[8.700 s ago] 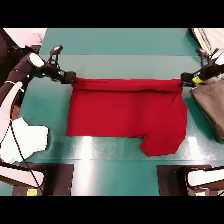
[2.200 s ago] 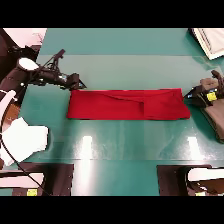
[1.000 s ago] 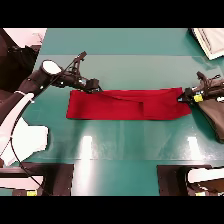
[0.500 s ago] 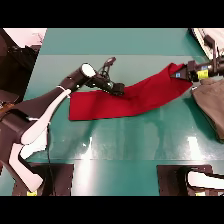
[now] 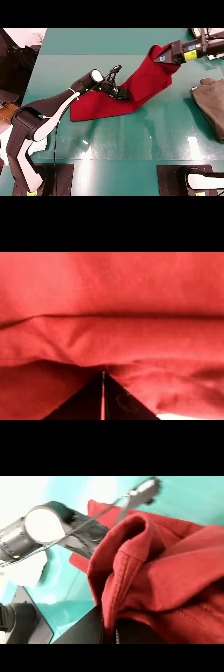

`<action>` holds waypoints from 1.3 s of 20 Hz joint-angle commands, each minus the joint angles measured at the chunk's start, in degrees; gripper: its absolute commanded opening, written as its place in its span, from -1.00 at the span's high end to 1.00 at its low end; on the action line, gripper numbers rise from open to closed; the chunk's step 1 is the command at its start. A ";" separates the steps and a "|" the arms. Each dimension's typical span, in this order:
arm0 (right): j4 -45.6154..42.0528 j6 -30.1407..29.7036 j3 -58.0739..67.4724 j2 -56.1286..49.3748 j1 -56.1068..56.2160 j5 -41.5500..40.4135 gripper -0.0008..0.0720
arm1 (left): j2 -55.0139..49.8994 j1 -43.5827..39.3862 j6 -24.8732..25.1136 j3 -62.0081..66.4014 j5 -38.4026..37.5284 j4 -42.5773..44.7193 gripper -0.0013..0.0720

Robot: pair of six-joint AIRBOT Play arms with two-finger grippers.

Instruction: Fold the shirts.

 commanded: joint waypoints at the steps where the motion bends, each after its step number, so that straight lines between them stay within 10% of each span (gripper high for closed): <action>1: 0.00 0.44 2.23 -1.81 3.34 0.13 0.95 | -0.07 0.13 -0.07 0.57 -0.31 0.74 0.90; 11: -5.79 0.20 2.21 -2.49 11.98 -3.98 0.95 | 13.68 12.33 -0.07 0.79 -11.78 12.04 0.90; 18: -5.31 -6.73 2.25 -13.14 32.28 -23.47 0.93 | 27.28 26.47 0.13 0.79 -18.95 19.12 0.90; 19: -5.29 -7.89 2.32 -15.17 35.54 -28.30 0.74 | 28.87 28.35 0.13 0.79 -19.37 19.10 0.90; 21: -5.35 -9.42 6.10 -20.26 40.81 -33.75 -0.58 | 31.41 31.34 0.11 0.79 -19.61 19.10 0.90; 26: -14.95 -10.21 16.31 -22.43 39.01 -24.09 -0.78 | 34.99 36.44 0.20 0.96 -24.50 19.10 0.90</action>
